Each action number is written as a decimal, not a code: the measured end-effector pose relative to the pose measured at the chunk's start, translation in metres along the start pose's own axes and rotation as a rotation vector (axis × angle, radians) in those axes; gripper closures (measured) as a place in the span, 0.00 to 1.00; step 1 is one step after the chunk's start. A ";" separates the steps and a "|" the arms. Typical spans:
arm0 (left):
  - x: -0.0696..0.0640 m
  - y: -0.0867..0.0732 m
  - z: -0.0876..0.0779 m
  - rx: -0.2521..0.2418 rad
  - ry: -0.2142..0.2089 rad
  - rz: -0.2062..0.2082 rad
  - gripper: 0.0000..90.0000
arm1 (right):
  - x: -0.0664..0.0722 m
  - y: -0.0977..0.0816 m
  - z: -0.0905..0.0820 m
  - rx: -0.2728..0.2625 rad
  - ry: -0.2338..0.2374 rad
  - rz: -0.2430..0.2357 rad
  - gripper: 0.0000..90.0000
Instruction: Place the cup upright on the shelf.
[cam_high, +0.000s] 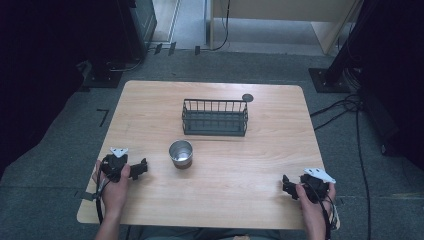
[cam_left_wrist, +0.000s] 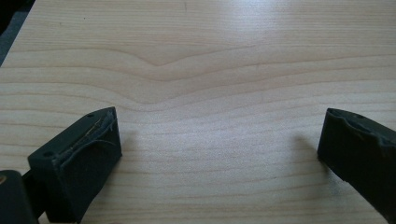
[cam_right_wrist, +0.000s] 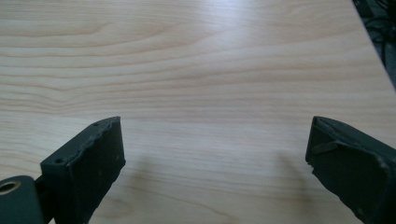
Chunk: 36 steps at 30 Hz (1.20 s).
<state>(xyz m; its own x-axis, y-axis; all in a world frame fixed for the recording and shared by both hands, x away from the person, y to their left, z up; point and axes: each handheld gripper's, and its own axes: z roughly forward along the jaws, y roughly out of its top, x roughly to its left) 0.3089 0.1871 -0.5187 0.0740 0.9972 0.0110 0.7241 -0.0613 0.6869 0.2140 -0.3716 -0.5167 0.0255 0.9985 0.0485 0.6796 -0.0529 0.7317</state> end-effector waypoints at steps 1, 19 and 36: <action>0.000 0.000 0.000 0.000 0.000 0.000 0.00 | 0.004 0.002 0.000 -0.002 0.002 -0.006 0.04; 0.000 0.000 0.000 0.000 0.000 0.000 0.00 | 0.068 0.050 0.007 -0.037 0.103 -0.100 0.05; 0.000 0.000 0.000 0.000 0.000 0.000 0.00 | 0.124 0.077 0.012 -0.062 0.230 -0.159 0.06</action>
<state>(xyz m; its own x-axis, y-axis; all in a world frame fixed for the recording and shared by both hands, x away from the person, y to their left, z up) 0.3089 0.1871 -0.5187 0.0741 0.9972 0.0111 0.7242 -0.0614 0.6868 0.2785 -0.2516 -0.4626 -0.2497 0.9652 0.0776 0.6157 0.0964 0.7821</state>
